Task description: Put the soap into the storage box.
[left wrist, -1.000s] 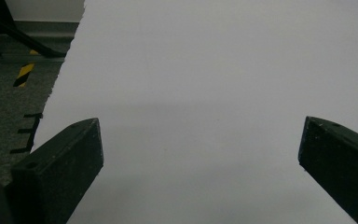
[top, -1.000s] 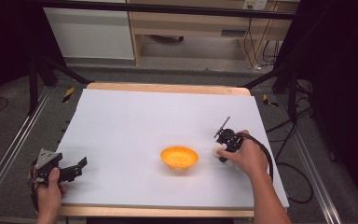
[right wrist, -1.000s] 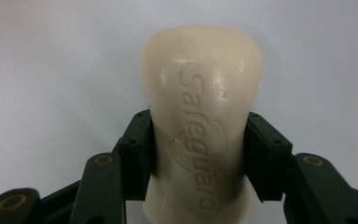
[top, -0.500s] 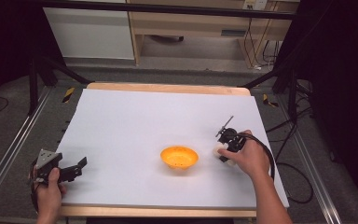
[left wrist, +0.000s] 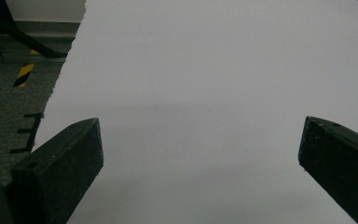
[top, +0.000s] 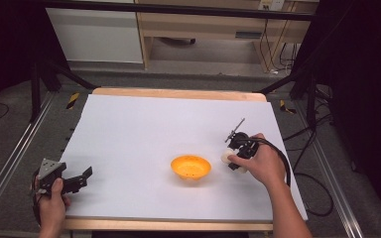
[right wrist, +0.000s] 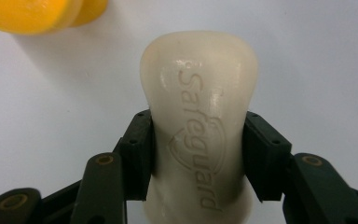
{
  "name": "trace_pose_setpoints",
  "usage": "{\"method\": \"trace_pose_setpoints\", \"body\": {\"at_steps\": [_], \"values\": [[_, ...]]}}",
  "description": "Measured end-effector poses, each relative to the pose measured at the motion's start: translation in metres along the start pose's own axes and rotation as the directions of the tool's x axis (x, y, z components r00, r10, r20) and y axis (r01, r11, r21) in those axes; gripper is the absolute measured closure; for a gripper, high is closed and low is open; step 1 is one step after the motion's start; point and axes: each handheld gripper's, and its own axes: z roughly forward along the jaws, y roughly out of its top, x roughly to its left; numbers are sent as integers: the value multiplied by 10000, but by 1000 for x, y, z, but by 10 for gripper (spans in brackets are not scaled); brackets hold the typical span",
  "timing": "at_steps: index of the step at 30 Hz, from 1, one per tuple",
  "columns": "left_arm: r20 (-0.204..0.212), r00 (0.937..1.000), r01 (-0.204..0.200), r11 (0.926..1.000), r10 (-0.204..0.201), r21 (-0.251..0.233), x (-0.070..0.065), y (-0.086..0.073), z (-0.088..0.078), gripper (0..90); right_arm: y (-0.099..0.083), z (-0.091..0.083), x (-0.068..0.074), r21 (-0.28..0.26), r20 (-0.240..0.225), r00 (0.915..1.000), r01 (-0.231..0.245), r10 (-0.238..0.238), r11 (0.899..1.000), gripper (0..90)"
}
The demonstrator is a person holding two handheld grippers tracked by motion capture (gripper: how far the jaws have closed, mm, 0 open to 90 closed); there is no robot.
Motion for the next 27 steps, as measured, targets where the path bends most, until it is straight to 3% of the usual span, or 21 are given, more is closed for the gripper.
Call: {"method": "trace_pose_setpoints", "body": {"at_steps": [8,9,27], "values": [[-17,10000,-8,10000,8,11,0,0,0,0,10,-15,8,-183,74,9998,191,-190,9996,499],[-9,10000,-1,10000,1,-1,0,0,0,0,12,-15,8,-215,78,9992,406,-404,9989,498],[-9,10000,-7,10000,7,11,0,0,0,0,39,-21,33,-343,-52,9910,1337,-1340,9904,498]]}}
